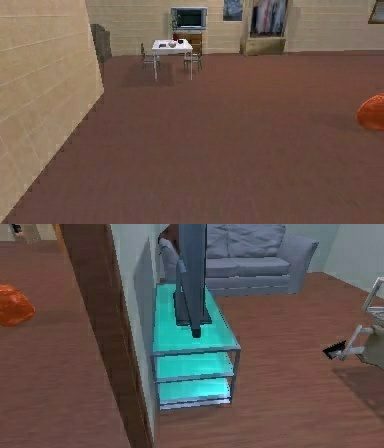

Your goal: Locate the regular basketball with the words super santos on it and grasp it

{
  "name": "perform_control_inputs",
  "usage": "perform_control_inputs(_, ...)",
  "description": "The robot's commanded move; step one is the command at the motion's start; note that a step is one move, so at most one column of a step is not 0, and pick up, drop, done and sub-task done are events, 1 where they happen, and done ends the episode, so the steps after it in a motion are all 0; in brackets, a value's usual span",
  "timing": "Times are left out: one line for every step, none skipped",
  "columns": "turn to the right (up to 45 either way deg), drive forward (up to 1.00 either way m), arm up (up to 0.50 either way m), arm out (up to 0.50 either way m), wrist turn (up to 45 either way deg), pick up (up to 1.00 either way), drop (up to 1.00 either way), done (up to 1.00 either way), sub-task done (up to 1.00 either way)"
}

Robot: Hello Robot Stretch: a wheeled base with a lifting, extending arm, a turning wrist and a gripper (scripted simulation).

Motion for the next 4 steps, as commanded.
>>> perform_control_inputs(0.0, 0.30, 0.00, 0.00, 0.0, 0.00, 0.00, 0.00, 0.00)
perform_control_inputs(36.0, 0.00, 0.00, 0.00, 0.0, 0.00, 0.00, 0.00, 0.00)
perform_control_inputs(0.0, 0.35, 0.00, 0.00, 0.0, 0.00, 0.00, 0.00, 0.00)
perform_control_inputs(3.0, 0.00, 0.00, 0.00, 0.0, 0.00, 0.00, 0.00, 0.00)
